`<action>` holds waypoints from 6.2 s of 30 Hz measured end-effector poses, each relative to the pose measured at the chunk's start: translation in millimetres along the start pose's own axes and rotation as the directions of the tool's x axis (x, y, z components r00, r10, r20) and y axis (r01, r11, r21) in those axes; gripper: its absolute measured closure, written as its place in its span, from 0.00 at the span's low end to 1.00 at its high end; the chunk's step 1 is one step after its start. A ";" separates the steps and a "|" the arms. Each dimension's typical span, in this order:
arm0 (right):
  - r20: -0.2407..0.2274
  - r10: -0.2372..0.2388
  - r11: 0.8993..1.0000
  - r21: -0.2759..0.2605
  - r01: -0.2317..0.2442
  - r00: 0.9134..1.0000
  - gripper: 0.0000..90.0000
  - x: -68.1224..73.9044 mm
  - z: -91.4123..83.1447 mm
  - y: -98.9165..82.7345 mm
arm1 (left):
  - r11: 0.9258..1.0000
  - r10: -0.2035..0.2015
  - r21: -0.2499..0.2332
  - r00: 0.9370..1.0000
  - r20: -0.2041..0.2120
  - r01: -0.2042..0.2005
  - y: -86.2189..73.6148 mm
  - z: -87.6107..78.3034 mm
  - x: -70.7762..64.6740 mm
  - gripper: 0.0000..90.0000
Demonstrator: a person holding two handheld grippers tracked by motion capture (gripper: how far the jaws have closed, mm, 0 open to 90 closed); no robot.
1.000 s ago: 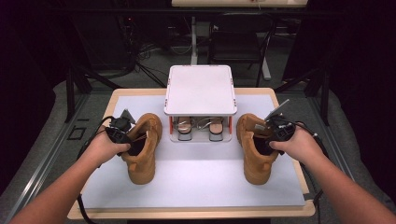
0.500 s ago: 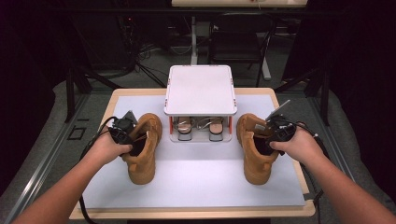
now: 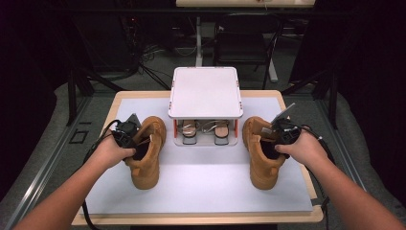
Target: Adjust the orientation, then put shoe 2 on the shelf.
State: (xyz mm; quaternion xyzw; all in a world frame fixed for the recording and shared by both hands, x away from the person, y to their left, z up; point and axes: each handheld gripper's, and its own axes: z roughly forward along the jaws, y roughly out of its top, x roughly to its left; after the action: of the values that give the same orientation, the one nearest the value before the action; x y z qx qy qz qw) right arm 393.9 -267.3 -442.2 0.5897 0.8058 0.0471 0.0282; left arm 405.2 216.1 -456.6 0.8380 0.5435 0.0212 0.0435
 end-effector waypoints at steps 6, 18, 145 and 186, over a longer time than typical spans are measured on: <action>0.015 0.011 1.000 0.020 -0.011 1.000 0.74 -0.5 4.7 3.5 | 1.000 -0.002 0.007 1.000 -0.004 0.002 0.5 0.3 -0.3 0.76; 0.004 0.057 0.997 0.042 -0.057 0.998 0.81 -0.5 10.0 3.3 | 1.000 -0.011 0.016 1.000 -0.005 0.011 1.3 1.1 -0.2 0.77; -0.123 0.346 0.938 0.039 -0.344 0.930 0.96 -35.9 -18.6 76.4 | 0.939 -0.344 0.029 0.925 0.164 0.344 62.1 -20.4 52.8 0.96; -0.130 0.363 0.920 -0.110 -0.377 0.923 0.96 -7.5 -197.3 113.7 | 0.908 -0.391 -0.082 0.901 0.186 0.411 95.9 -197.0 52.5 0.96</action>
State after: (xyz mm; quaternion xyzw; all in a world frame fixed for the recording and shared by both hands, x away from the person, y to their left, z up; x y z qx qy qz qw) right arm 484.0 -248.7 -233.7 0.7248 0.6752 0.1364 0.0148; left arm 497.5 235.0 -252.0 0.7028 0.6966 -0.0257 0.1418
